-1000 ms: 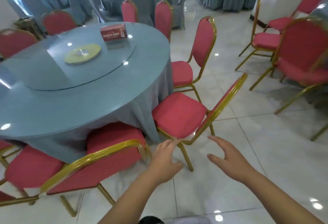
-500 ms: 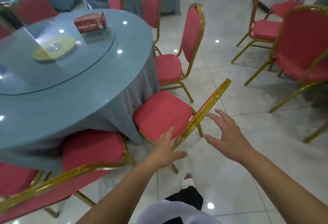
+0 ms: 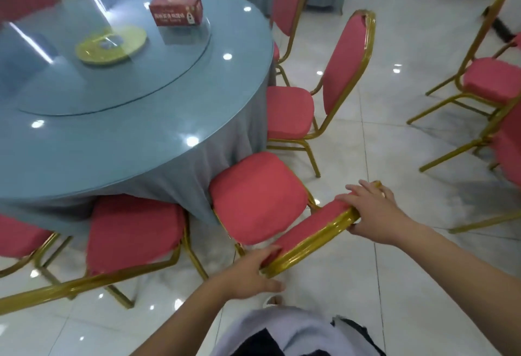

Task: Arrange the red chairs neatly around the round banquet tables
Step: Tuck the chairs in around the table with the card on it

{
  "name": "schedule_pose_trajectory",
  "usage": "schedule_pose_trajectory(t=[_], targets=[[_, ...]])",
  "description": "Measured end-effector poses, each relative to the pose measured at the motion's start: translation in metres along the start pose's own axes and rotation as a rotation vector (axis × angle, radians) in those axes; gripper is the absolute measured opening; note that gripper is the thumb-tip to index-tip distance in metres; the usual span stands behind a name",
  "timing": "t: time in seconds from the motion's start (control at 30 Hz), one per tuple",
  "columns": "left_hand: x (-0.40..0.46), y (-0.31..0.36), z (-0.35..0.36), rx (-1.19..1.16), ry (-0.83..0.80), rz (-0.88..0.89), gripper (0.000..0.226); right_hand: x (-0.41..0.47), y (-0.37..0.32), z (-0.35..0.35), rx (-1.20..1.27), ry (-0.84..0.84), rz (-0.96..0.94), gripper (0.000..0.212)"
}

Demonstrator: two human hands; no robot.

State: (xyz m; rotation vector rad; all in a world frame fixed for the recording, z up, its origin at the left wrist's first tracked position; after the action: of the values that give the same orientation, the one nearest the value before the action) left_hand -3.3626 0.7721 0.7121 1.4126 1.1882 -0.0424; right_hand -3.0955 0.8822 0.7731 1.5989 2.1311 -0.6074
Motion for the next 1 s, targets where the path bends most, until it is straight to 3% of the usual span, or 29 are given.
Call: schedule_pose_trajectory(t=[0.17,0.3,0.47,0.67,0.83,1.0], targets=[[0.011,-0.002,0.008,-0.092,0.082,-0.109,0.085,0.037,0.019,-0.006,-0.071,-0.141,-0.311,0.045],[0.022,0.016,0.024,-0.042,0.264,-0.238,0.076,0.049,0.059,-0.006,-0.025,-0.149,-0.436,0.059],[0.028,0.043,0.041,-0.019,0.526,-0.419,0.064,0.069,0.074,-0.011,-0.078,-0.168,-0.6,0.061],[0.048,0.064,0.035,-0.18,0.681,-0.526,0.061,0.107,0.078,-0.039,-0.116,-0.071,-0.673,0.058],[0.075,0.082,-0.009,-0.268,0.887,-0.486,0.054,0.167,0.066,-0.082,-0.092,-0.036,-0.64,0.045],[0.081,0.084,-0.056,-0.299,0.93,-0.562,0.04,0.2,0.042,-0.104,-0.081,-0.047,-0.588,0.043]])
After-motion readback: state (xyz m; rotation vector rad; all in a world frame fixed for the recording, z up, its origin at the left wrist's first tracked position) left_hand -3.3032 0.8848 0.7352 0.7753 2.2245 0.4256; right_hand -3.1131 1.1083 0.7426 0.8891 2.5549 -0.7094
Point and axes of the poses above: each hand's wrist, its own x-axis towards the middle knuckle, its own z-axis out of the palm, y = z × x, the point moved 4 cm from there along x, towards the middle knuckle, and after that the axes turned 8 degrees about -y, right-handed, at the moved point
